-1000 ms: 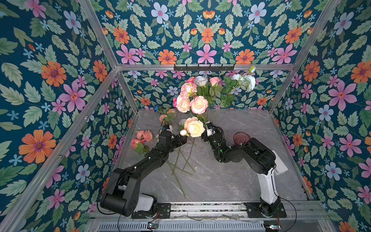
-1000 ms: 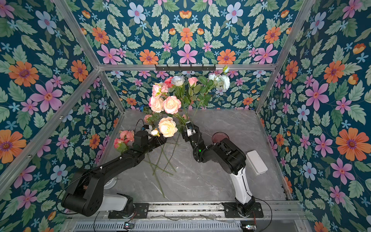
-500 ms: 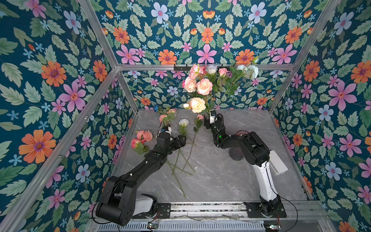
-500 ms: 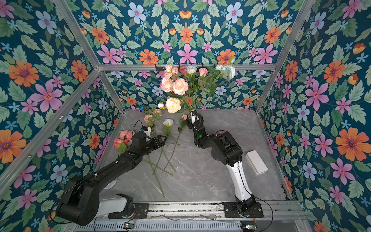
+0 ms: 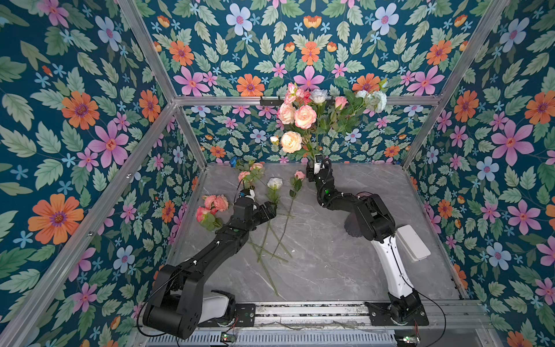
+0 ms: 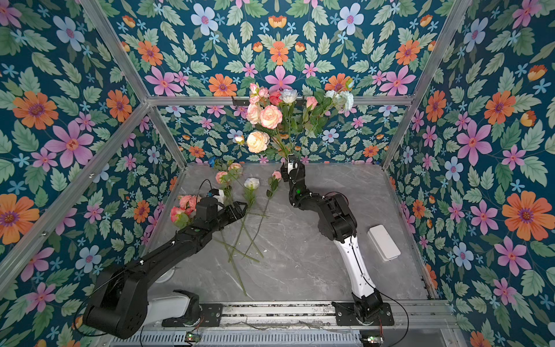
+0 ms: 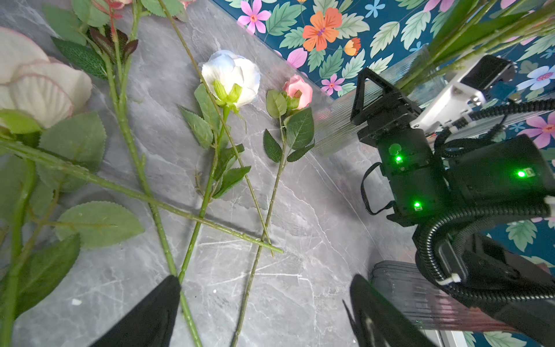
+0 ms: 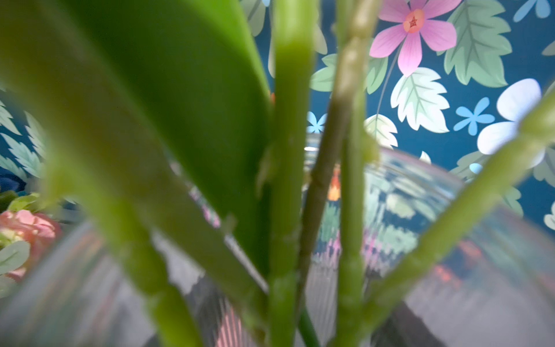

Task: Arrange flowers in a vase
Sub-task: Move the vase to the top-center of the table.

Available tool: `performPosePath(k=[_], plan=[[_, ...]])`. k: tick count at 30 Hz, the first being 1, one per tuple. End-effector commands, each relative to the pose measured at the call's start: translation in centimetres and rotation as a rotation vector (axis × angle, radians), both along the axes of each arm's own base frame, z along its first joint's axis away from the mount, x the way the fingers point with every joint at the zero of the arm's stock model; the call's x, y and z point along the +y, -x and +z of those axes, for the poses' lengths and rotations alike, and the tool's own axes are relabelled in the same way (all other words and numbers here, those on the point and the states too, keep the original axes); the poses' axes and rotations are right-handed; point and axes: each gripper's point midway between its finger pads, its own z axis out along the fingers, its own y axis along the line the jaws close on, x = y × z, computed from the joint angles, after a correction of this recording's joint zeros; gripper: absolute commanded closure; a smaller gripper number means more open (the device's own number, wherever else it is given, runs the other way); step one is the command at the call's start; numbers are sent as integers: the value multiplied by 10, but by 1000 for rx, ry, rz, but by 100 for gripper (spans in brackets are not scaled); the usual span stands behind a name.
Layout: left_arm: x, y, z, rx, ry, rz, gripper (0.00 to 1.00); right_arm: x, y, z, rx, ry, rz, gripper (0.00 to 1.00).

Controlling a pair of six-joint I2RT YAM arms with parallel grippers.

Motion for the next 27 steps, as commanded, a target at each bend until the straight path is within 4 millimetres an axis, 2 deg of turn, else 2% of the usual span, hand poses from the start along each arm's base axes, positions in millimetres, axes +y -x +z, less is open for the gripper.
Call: performPosePath(k=[1,8,17,27], plan=[[4,0,2,-11,-17,2,10,-2,2,-21,66,82,-1,28],[8,0,6,-22,-13,9,10,10,21,-15,65,39,72,9],[10,2,8,-32,-5,13,9,42,61,-5,61,26,172,4],[9,-3,20,-54,-3,8,9,27,43,13,65,-24,97,6]])
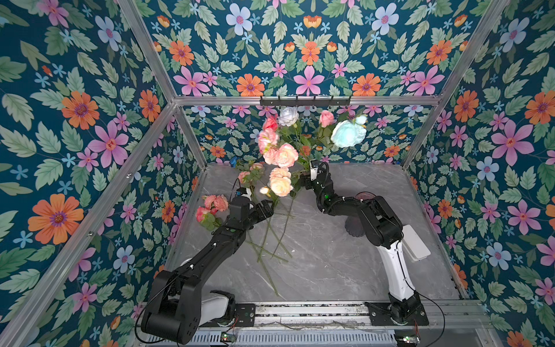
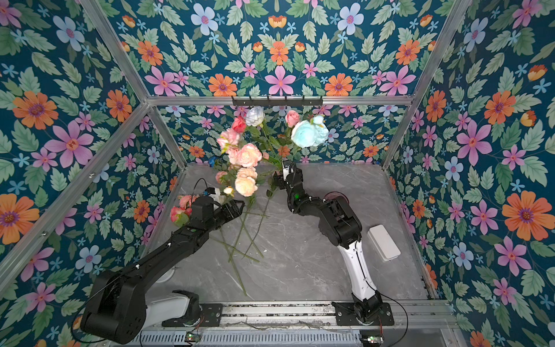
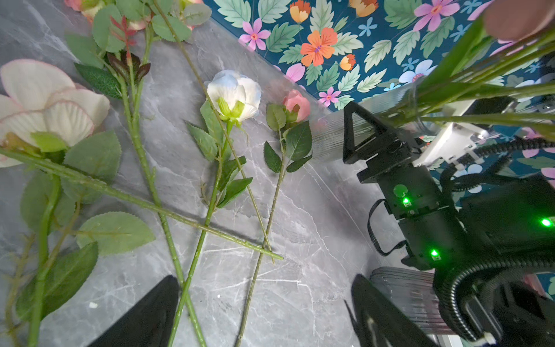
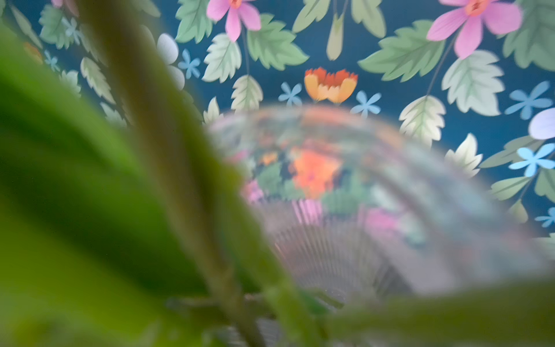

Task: Arrange flowers in a vase
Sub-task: Move the vase to the top-center of the table.

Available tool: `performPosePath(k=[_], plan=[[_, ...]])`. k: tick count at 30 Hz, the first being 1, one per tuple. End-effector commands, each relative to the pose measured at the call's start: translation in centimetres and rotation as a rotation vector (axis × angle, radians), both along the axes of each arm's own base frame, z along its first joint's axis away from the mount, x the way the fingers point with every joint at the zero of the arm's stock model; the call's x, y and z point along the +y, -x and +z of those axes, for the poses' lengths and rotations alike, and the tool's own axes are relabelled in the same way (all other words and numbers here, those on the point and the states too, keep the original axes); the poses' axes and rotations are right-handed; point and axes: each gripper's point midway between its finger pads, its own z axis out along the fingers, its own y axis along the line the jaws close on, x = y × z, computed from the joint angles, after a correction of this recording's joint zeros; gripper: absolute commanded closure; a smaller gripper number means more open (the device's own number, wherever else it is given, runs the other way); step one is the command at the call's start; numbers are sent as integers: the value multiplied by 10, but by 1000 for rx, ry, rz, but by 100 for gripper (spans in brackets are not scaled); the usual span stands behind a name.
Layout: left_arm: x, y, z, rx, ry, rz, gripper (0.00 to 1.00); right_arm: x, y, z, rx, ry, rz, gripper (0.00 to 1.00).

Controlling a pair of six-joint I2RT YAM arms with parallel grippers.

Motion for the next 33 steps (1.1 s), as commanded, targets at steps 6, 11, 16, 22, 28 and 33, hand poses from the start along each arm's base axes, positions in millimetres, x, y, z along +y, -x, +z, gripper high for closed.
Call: performPosePath(k=[6,11,16,22,28,33], plan=[[4,0,4,-15,-20,10,9,-18,-17,5,63,-94,-48,16],[4,0,2,-4,-19,7,9,-22,-27,15,35,-105,-63,21],[6,-1,8,-8,-37,8,9,-22,-40,27,35,-126,-67,26],[8,0,4,0,-41,12,9,-23,-51,29,35,-119,-70,30],[10,-1,1,7,-41,10,9,-21,-54,39,58,-101,-58,31],[9,-2,1,5,-30,2,9,-28,-64,49,85,-95,-74,32]])
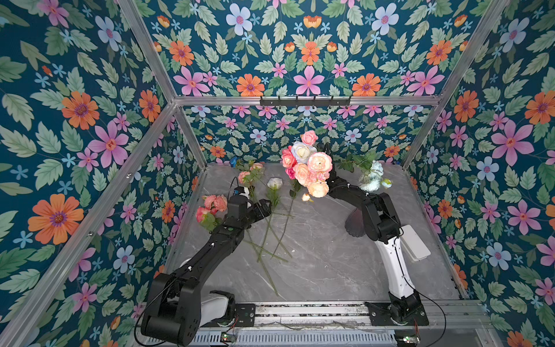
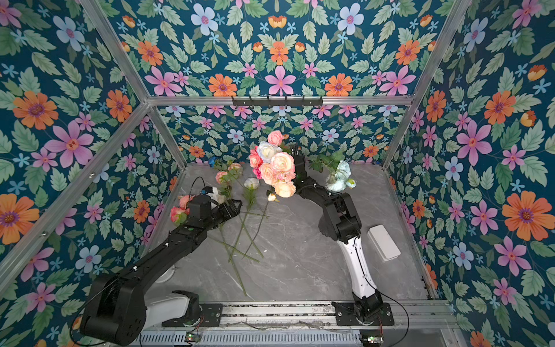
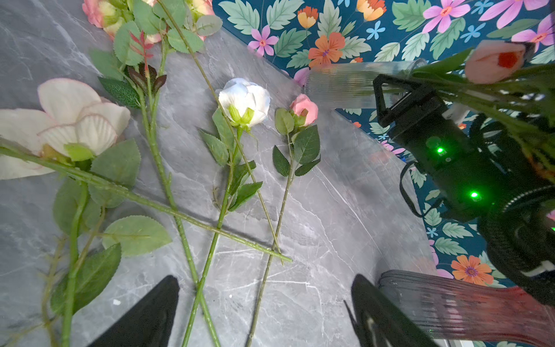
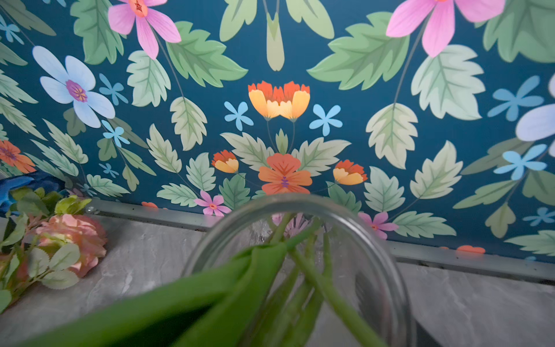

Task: Arrange flowers in a vase
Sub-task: Move the vase to the top-center of the table.

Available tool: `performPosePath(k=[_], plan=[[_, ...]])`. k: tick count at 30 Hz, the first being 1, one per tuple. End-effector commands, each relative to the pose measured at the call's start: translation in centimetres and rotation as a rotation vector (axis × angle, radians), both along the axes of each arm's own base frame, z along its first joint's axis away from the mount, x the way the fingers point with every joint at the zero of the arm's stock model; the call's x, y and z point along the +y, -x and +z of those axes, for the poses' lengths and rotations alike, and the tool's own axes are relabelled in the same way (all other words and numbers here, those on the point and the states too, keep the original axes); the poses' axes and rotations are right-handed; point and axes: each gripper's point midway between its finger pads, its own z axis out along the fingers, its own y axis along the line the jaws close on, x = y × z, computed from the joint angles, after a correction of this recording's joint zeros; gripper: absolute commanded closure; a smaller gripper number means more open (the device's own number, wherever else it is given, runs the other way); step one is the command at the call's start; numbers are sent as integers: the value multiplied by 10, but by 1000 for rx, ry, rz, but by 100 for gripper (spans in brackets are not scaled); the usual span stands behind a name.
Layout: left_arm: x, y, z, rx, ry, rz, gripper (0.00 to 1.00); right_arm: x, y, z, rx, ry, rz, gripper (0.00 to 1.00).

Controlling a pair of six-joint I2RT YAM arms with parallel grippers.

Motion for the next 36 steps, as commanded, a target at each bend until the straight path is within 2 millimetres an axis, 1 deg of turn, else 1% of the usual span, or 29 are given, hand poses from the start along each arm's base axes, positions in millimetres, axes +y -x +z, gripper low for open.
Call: performPosePath(k=[1,5,6,7,10,12,15,22,25,31,36], plan=[[-2,-1,0,-7,2,-13,9,-3,-10,30,-48,-25,-9,32],[-2,-2,-1,-7,8,-13,9,-1,-21,39,-9,-11,9,32],[-2,-2,-1,-7,10,-14,9,-1,-25,40,1,-6,10,32],[-3,-2,-1,-6,11,-13,9,-2,-28,36,19,1,9,31],[-3,-4,-3,-3,12,-16,9,-2,-37,37,39,6,12,31],[-3,-5,-3,0,14,-17,9,-4,-40,41,56,-4,9,31],[-3,-8,-3,2,16,-19,9,-4,-40,50,70,-29,29,31],[-7,-11,-9,15,31,-30,9,-8,-28,62,109,-12,62,36],[-7,-11,-9,13,33,-30,9,-9,-19,67,138,6,79,37],[-8,-11,-7,5,44,-39,9,-12,2,85,174,14,112,38],[-8,-10,-5,2,52,-42,9,-13,17,97,227,56,150,39]])
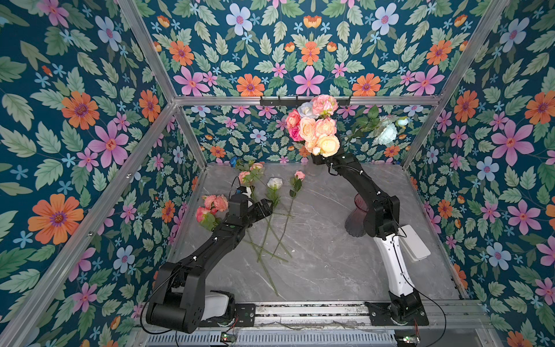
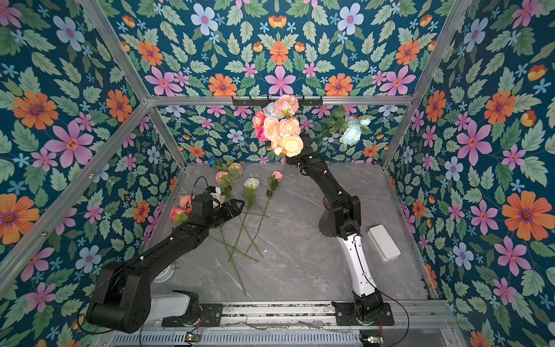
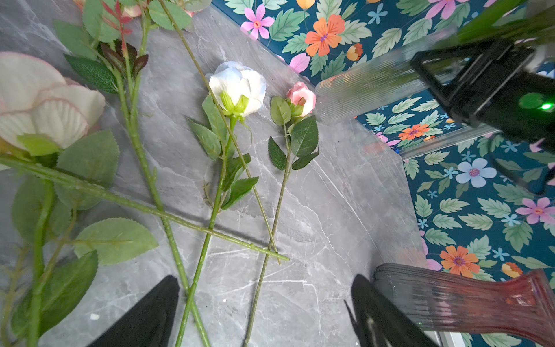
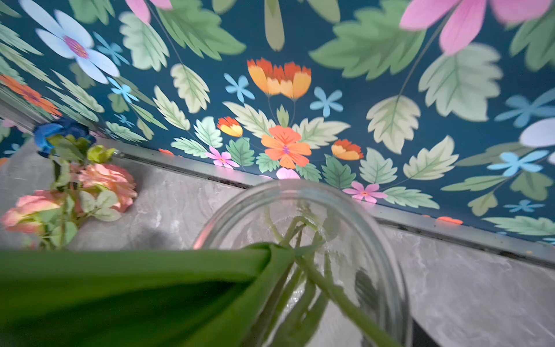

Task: Arrange flowers in a vase
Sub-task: Move the vase to the top-center of the table.

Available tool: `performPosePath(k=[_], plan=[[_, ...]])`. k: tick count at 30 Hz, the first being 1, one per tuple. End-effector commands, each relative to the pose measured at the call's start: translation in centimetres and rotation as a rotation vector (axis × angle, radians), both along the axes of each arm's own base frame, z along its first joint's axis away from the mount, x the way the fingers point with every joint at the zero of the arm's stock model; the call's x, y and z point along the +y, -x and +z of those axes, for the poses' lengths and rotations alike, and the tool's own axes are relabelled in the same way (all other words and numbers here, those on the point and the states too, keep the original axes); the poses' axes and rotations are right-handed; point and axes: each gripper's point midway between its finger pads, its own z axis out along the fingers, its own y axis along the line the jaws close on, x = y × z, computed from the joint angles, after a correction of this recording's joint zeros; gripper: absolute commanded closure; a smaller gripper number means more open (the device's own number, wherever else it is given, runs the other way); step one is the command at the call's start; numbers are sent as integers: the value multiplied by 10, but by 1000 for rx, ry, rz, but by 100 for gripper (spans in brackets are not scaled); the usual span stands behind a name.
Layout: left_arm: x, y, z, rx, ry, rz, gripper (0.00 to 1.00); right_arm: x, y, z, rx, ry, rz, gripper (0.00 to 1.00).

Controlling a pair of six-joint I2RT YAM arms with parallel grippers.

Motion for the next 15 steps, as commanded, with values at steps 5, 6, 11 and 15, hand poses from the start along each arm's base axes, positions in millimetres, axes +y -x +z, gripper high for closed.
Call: performPosePath(k=[5,6,11,15], plan=[[-1,0,9,-30,22,-10,9,-3,27,52,-27,12,62,40],[-2,0,10,-32,24,-11,9,-5,30,50,-20,22,62,40],[-3,0,10,-34,35,-14,9,-9,40,28,18,54,71,41],[-3,0,11,-37,39,-15,9,-9,48,16,51,75,89,41]])
